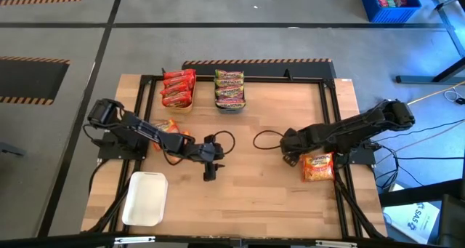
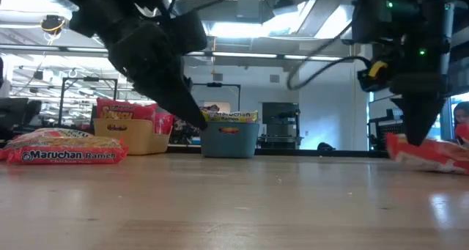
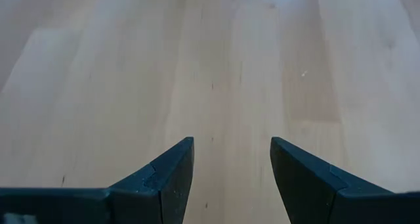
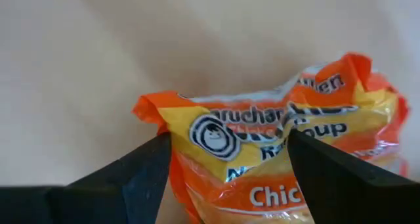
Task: Sort Maruchan noodles
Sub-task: Put the yellow noodle pack into the white bin
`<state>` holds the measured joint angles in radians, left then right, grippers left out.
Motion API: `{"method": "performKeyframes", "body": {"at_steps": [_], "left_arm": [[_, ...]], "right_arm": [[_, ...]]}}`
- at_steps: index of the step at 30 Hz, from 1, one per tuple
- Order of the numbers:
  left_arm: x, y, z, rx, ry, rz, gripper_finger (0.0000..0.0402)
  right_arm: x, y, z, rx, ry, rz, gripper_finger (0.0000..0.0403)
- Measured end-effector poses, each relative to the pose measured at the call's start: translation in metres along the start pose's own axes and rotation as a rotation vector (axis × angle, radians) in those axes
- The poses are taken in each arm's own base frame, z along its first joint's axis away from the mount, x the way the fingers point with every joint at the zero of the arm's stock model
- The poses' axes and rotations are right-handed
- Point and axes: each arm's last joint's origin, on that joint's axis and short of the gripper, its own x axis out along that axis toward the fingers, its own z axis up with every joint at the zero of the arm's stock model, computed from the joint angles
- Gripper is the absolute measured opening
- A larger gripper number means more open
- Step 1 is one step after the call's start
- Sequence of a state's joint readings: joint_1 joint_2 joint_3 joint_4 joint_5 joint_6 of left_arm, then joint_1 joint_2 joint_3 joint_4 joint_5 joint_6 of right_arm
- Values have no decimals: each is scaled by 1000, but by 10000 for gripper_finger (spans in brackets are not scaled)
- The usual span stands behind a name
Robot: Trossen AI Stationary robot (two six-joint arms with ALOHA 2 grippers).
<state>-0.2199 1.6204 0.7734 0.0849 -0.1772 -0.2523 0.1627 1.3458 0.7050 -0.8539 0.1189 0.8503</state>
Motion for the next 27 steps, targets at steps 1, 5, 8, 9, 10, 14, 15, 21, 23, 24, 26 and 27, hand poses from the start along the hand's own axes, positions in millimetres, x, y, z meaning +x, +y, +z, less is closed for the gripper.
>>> {"method": "performKeyframes", "body": {"at_steps": [1, 5, 8, 9, 10, 14, 15, 21, 23, 24, 26, 27], "left_arm": [[1, 0, -1, 1, 8, 3, 195], [5, 0, -3, 1, 10, 5, 195], [6, 0, -3, -1, 6, 3, 195], [6, 0, -2, -3, 0, 2, 195], [6, 0, -2, -4, -5, 0, 195], [6, -1, 2, -11, -39, -8, 195], [6, -1, 3, -12, -49, -11, 195], [5, -3, 7, -21, -96, -23, 195], [5, -3, 9, -21, -110, -27, 195], [5, -3, 9, -22, -117, -29, 195], [5, -3, 11, -25, -131, -32, 195], [5, -4, 11, -26, -138, -34, 195]], "right_arm": [[1, 3, 2, -15, -16, 43, 287], [7, 13, 8, -58, -98, 188, 287], [10, 17, 11, -82, -162, 251, 287], [10, 19, 12, -92, -184, 270, 287], [10, 20, 13, -97, -203, 287, 287], [11, 28, 20, -139, -289, 355, 287], [11, 30, 22, -159, -307, 365, 287], [30, 44, 35, -232, -380, 395, 287], [33, 49, 39, -268, -414, 423, 287], [33, 50, 41, -285, -433, 434, 287], [30, 55, 45, -310, -499, 470, 287], [28, 56, 47, -324, -533, 482, 287]]}}
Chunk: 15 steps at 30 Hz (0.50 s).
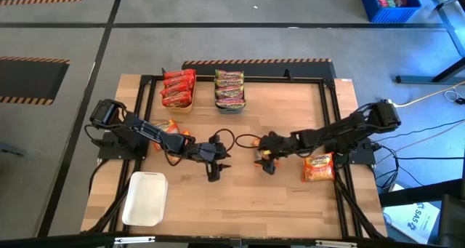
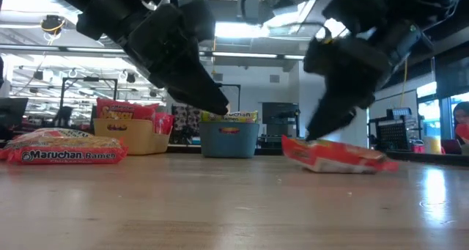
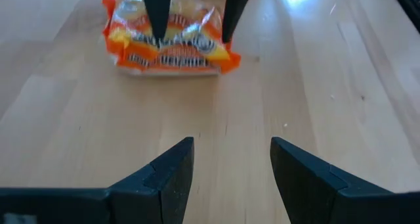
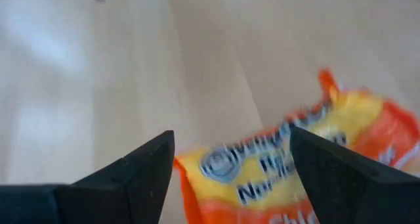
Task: Sort Maruchan noodles
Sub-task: Put the yellow noodle pack into the white bin
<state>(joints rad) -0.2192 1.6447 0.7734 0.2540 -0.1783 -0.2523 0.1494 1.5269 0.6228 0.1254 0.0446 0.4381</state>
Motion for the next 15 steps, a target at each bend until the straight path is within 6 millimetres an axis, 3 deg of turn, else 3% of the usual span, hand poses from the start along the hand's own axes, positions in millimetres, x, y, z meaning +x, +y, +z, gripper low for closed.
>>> {"method": "performKeyframes", "body": {"at_steps": [5, 9, 15], "left_arm": [[0, 1, 2, -5, -32, 37, 195], [0, 1, 4, -29, -59, 70, 195], [1, 0, 12, -59, -155, 79, 195]], "right_arm": [[-5, 7, 19, -75, -87, -14, 287], [-21, 11, 29, -105, 5, -58, 287], [-47, 1, 13, -10, 216, -222, 287]]}}
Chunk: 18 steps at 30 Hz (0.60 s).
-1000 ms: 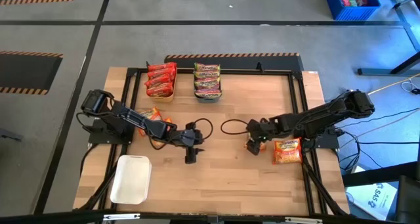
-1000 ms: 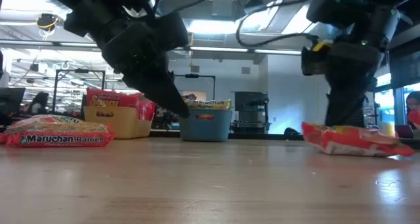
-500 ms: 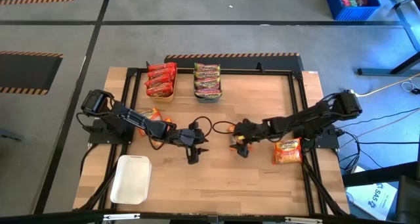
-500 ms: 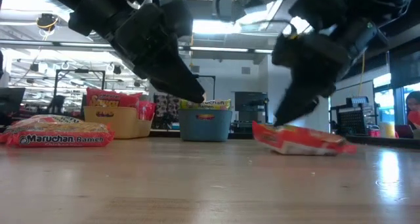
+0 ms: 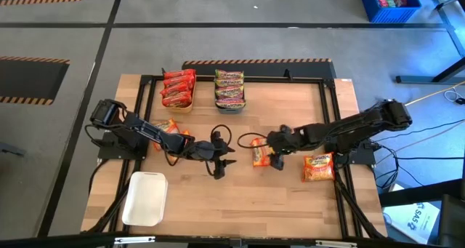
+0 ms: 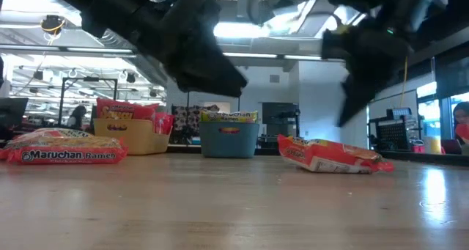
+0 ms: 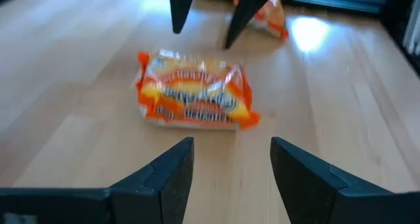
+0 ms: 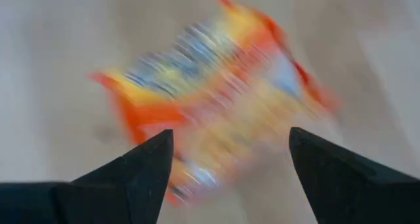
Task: Sort Maruchan noodles
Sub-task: Put the yellow noodle pack into the white bin
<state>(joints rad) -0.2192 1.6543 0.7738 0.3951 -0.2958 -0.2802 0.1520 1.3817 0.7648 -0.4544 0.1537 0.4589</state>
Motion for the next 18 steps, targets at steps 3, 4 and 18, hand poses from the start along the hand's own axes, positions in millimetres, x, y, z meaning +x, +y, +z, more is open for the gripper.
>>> {"method": "performKeyframes", "body": {"at_steps": [3, 4, 18], "left_arm": [[7, -1, -2, -9, -34, -3, 195], [10, -2, -3, -17, -54, -9, 195], [52, 5, -41, -22, 8, -50, 195]], "right_arm": [[4, -10, -17, 75, 79, -104, 287], [6, -13, -23, 99, 96, -122, 287], [30, -17, -47, 145, 40, 15, 287]]}}
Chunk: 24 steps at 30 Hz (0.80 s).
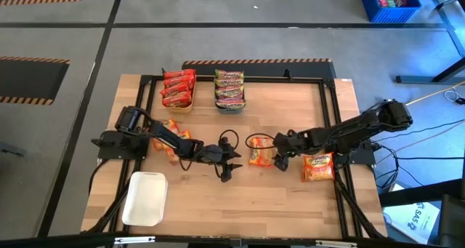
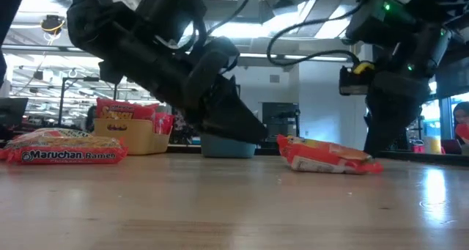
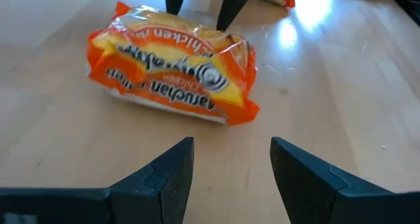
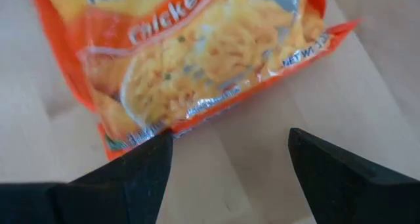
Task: Sort Maruchan noodles
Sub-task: Put the yellow noodle pack into the white bin
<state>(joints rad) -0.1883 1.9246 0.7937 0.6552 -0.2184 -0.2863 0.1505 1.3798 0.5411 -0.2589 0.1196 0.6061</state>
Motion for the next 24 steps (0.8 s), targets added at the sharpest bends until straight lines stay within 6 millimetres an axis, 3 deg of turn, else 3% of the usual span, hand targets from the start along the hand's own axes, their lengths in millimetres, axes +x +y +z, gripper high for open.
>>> {"method": "performKeyframes", "body": {"at_steps": [8, 16, 24], "left_arm": [[-1, 2, -3, 10, 37, 33, 195], [-18, 4, 24, -51, -20, 64, 195], [-18, 37, 36, -129, -5, 108, 201]], "right_arm": [[11, 10, -1, -56, -120, 130, 287], [19, 21, 2, -128, -193, 163, 287], [20, 19, 2, -123, -202, 128, 287]]}}
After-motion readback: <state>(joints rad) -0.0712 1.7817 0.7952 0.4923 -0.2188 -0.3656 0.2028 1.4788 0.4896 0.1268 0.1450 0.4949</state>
